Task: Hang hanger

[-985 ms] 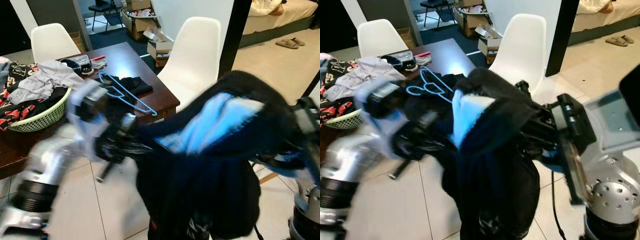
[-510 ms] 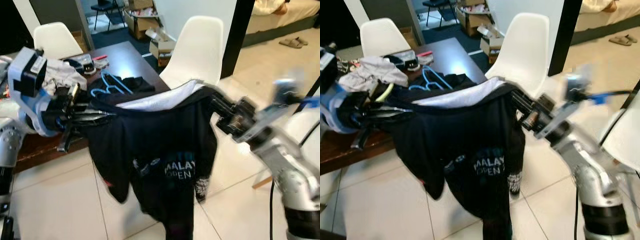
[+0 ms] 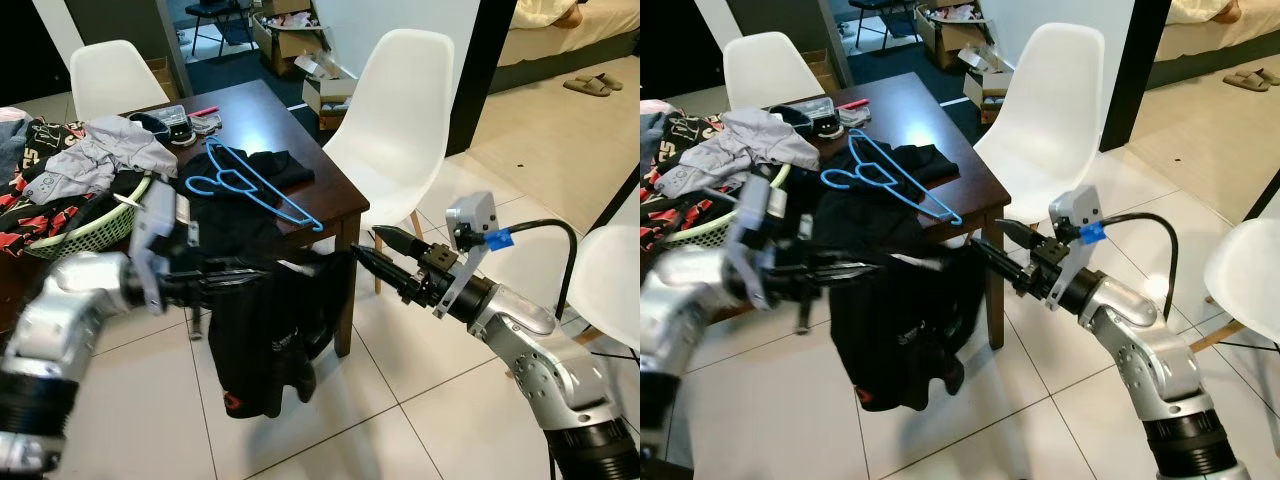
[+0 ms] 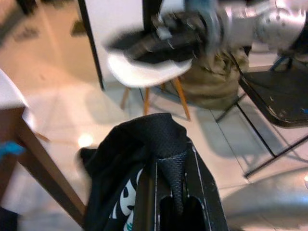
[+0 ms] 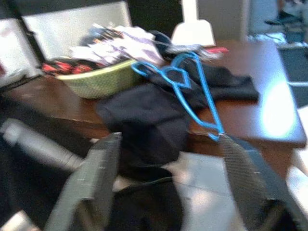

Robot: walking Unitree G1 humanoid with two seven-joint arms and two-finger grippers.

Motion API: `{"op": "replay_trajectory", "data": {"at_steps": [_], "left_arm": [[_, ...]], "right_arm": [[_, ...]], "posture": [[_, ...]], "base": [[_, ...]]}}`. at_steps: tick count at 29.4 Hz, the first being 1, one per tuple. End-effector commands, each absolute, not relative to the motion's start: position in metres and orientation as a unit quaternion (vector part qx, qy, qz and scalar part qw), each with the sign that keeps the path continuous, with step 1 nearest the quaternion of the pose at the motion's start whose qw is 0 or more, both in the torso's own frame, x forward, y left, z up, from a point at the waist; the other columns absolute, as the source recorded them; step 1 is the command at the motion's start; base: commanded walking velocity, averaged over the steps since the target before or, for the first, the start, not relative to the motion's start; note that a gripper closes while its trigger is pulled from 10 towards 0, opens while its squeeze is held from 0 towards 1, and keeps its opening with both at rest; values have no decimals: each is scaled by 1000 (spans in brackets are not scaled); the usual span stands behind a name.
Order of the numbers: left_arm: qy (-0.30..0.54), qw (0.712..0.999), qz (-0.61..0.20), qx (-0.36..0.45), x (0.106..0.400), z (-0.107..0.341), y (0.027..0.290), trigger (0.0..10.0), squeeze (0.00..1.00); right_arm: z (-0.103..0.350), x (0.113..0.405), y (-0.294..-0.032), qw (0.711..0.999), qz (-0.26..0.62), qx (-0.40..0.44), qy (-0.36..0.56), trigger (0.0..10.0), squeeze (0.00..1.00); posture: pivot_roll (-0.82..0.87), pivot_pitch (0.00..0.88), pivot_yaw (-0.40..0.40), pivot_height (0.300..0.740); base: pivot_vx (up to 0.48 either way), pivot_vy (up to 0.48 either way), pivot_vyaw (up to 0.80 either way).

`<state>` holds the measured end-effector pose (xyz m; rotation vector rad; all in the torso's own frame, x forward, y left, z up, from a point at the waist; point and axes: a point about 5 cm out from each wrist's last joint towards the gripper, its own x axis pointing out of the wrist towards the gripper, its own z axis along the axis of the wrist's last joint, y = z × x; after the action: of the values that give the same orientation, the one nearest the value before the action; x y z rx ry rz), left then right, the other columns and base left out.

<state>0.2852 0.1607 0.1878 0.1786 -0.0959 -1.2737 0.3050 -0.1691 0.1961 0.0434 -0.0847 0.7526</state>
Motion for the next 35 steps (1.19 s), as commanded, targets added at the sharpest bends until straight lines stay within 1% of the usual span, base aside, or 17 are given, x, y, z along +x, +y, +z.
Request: {"op": "replay_trajectory", "data": {"at_steps": [1, 2, 3, 4, 5, 6, 8, 9, 11, 12, 13, 14, 16, 18, 24, 28, 35], "left_arm": [[-33, 822, -558, 110, 288, 179, 160, 0, 0], [-33, 822, -558, 110, 288, 179, 160, 0, 0], [-22, 848, -517, 113, 292, 168, 159, 0, 0], [-15, 865, -489, 116, 294, 161, 159, 0, 0], [-15, 865, -489, 116, 294, 161, 159, 0, 0], [2, 896, -431, 104, 302, 153, 162, 4275, 0], [2, 896, -431, 104, 302, 153, 162, 4275, 0], [41, 941, -325, 88, 313, 133, 171, 10000, 0], [41, 941, -325, 88, 313, 133, 171, 10000, 0], [54, 951, -292, 84, 315, 126, 174, 10000, 0], [54, 951, -292, 84, 315, 126, 174, 10000, 0], [52, 959, -270, 67, 318, 127, 178, 10000, 0], [52, 959, -270, 67, 318, 127, 178, 10000, 0], [44, 963, -264, 31, 320, 130, 181, 10000, 0], [26, 967, -252, -4, 321, 134, 184, 10000, 0], [26, 969, -244, -14, 322, 133, 184, 10000, 0], [42, 966, -255, -9, 320, 130, 183, 10000, 0]], "right_arm": [[189, 313, -176, 946, 323, 23, -34, 10000, 1000], [189, 313, -176, 946, 323, 23, -34, 10000, 1000], [182, 322, -184, 961, 274, 23, -19, 10000, 1000], [177, 328, -189, 970, 242, 23, -8, 10000, 1000], [177, 328, -189, 970, 242, 23, -8, 10000, 1000], [168, 334, -193, 979, 204, 10, 8, 10000, 1000], [168, 334, -193, 979, 204, 10, 8, 10000, 1000], [143, 339, -190, 984, 167, -35, 49, 10000, 0], [143, 339, -190, 984, 167, -35, 49, 10000, 0], [135, 339, -188, 983, 162, -64, 65, 10000, 0], [135, 339, -188, 983, 162, -64, 65, 10000, 0], [135, 340, -184, 982, 166, -74, 57, 10000, 0], [135, 340, -184, 982, 166, -74, 57, 10000, 0], [138, 341, -180, 981, 175, -70, 44, 10000, 0], [139, 343, -177, 980, 182, -67, 34, 10000, 0], [140, 345, -175, 980, 185, -69, 20, 10000, 0], [146, 345, -176, 983, 176, -55, -19, 10000, 0]], "posture": [[6, 118, 83, 740], [6, 118, 83, 740], [10, 118, 82, 740], [10, 118, 82, 740], [10, 118, 82, 740], [12, 118, 82, 740], [12, 118, 82, 740], [31, 123, 78, 740], [31, 123, 78, 740], [31, 123, 78, 740], [31, 123, 78, 740], [37, 128, 77, 740], [37, 128, 77, 740], [39, 142, 71, 740], [44, 149, 72, 740], [54, 153, 72, 740], [47, 154, 80, 740]], "base": [[0, 0, 0], [0, 0, 0], [0, 0, 0], [0, 0, 0], [0, 0, 0], [0, 0, 0], [0, 0, 0], [0, 0, 0], [0, 0, 0], [0, 0, 0], [0, 0, 0], [0, 0, 800], [0, 0, 800], [0, 0, 800], [0, 0, 800], [0, 0, 800], [0, 0, 800]]}}
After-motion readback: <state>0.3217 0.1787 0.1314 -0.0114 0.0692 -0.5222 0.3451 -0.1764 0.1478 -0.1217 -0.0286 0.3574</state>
